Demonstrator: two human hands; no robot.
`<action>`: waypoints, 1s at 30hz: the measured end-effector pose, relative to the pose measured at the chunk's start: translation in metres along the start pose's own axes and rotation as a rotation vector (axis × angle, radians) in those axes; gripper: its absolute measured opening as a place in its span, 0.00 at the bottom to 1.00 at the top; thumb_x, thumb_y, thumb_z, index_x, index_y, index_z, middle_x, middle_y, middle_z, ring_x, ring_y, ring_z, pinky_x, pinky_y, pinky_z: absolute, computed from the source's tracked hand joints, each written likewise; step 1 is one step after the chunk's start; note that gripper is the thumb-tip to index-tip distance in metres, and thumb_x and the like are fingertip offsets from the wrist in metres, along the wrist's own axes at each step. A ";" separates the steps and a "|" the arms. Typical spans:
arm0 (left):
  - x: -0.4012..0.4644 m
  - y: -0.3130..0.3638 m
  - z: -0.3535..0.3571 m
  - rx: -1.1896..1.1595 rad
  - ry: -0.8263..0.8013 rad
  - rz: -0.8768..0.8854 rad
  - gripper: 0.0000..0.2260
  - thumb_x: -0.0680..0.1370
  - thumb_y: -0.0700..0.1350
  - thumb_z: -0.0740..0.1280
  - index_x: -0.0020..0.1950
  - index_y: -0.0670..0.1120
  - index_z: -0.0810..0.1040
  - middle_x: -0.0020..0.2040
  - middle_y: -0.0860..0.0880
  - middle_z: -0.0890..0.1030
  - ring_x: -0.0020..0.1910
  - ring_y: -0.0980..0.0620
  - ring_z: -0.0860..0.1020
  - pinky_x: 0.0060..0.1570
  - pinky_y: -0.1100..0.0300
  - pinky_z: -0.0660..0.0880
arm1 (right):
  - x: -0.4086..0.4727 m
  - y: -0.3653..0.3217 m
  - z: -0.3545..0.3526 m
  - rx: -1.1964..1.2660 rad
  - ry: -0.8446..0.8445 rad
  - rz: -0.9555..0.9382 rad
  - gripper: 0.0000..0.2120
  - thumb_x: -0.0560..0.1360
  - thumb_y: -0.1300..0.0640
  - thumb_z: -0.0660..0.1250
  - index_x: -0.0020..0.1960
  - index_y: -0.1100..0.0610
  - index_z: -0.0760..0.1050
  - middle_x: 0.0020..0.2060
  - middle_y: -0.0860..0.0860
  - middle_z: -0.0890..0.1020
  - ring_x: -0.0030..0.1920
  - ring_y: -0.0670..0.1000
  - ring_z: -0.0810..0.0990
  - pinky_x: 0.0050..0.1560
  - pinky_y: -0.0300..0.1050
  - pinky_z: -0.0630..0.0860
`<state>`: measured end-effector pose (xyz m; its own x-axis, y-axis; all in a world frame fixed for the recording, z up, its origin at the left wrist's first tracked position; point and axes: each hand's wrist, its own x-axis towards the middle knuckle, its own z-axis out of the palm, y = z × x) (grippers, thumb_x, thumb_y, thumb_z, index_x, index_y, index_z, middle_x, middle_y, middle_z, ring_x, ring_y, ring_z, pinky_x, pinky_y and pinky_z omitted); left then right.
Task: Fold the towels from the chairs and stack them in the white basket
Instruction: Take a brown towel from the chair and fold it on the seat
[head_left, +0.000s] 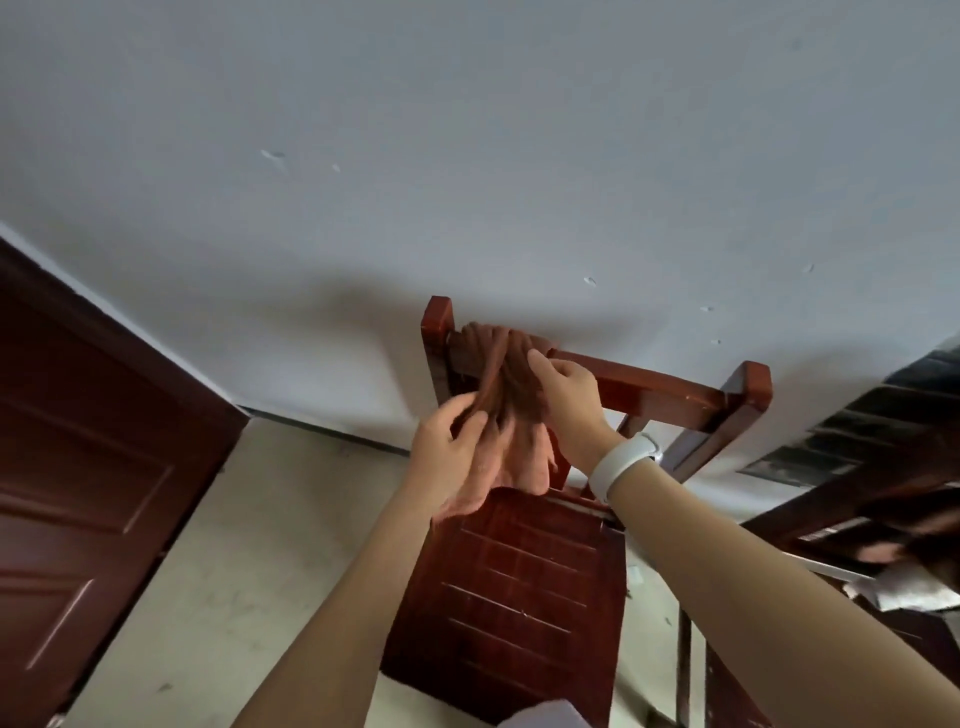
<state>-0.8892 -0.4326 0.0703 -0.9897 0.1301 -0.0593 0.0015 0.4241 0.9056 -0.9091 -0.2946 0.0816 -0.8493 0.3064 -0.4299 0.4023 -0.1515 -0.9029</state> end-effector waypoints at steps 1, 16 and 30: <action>-0.009 -0.001 0.000 0.029 -0.057 0.019 0.12 0.78 0.38 0.61 0.60 0.41 0.76 0.51 0.51 0.79 0.51 0.56 0.76 0.49 0.77 0.70 | -0.006 -0.003 0.003 0.040 -0.036 0.019 0.11 0.75 0.53 0.65 0.47 0.63 0.76 0.37 0.51 0.79 0.41 0.49 0.78 0.41 0.37 0.77; -0.118 -0.005 0.080 -0.870 -0.065 -0.580 0.18 0.78 0.50 0.62 0.66 0.47 0.70 0.60 0.47 0.77 0.57 0.47 0.77 0.53 0.53 0.75 | -0.139 0.107 -0.141 -0.394 -0.246 -0.147 0.06 0.73 0.63 0.66 0.45 0.52 0.75 0.37 0.47 0.79 0.39 0.42 0.78 0.44 0.38 0.75; -0.206 0.045 0.163 -0.188 -0.267 -0.318 0.11 0.75 0.40 0.67 0.57 0.42 0.78 0.51 0.48 0.81 0.50 0.54 0.78 0.51 0.63 0.73 | -0.185 0.160 -0.247 0.148 -0.179 0.220 0.30 0.71 0.45 0.66 0.70 0.47 0.62 0.60 0.49 0.76 0.60 0.49 0.75 0.60 0.47 0.70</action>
<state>-0.6620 -0.2942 0.0552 -0.8653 0.2561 -0.4309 -0.3473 0.3138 0.8837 -0.6037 -0.1431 0.0154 -0.7992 0.0831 -0.5953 0.5403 -0.3345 -0.7721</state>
